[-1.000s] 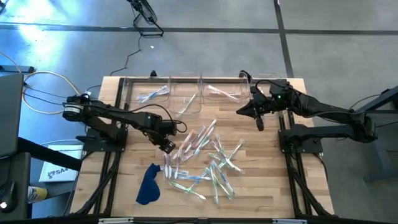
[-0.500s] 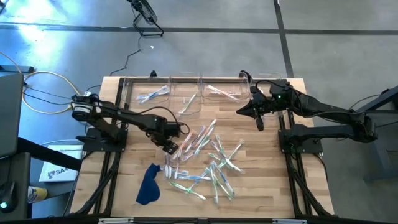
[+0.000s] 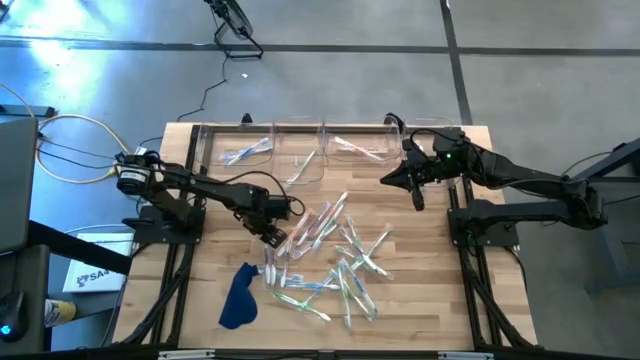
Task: Pick & Place Toothbrushes
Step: Put the purple toothbrush into the right transparent bin
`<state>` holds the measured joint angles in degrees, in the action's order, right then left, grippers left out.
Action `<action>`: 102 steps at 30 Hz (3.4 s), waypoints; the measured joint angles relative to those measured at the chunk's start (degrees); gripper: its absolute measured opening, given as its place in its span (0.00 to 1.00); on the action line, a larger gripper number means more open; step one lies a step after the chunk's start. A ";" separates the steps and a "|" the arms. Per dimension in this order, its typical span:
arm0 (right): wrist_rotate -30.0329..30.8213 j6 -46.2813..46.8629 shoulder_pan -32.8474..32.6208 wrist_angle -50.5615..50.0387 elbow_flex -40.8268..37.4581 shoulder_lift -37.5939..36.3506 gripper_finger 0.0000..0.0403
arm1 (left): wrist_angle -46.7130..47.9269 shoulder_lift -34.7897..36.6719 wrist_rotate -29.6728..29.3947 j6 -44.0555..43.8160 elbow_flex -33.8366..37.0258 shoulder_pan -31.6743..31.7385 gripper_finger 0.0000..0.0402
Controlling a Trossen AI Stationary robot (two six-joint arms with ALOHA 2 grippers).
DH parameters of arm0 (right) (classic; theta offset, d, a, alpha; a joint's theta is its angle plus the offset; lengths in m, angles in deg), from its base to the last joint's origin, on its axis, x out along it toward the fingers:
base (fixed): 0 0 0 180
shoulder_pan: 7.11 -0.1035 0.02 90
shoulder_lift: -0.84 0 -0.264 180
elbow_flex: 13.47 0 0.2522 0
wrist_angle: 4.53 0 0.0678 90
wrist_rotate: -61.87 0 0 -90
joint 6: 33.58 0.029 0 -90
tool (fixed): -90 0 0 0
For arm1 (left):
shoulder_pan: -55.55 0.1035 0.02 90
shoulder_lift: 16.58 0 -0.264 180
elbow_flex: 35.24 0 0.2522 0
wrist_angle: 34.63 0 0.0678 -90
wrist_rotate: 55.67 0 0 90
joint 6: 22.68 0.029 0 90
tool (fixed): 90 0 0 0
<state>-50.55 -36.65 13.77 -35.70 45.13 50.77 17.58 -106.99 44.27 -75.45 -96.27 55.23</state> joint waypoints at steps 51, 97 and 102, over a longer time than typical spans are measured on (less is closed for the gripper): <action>2.34 -0.18 0.01 6.81 0.00 0.00 0.01 | -12.67 7.98 -17.46 52.40 -43.79 10.08 0.00; -0.99 5.87 0.00 33.05 0.00 7.06 0.21 | -38.48 0.07 -4.94 58.56 -44.76 10.05 0.00; 3.44 6.16 0.00 33.49 0.00 7.73 0.40 | -38.41 0.07 -4.12 58.53 -44.76 10.05 0.00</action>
<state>-47.11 -30.49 13.77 -2.21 45.13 58.50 -20.83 -106.92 40.14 -16.92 -141.03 65.29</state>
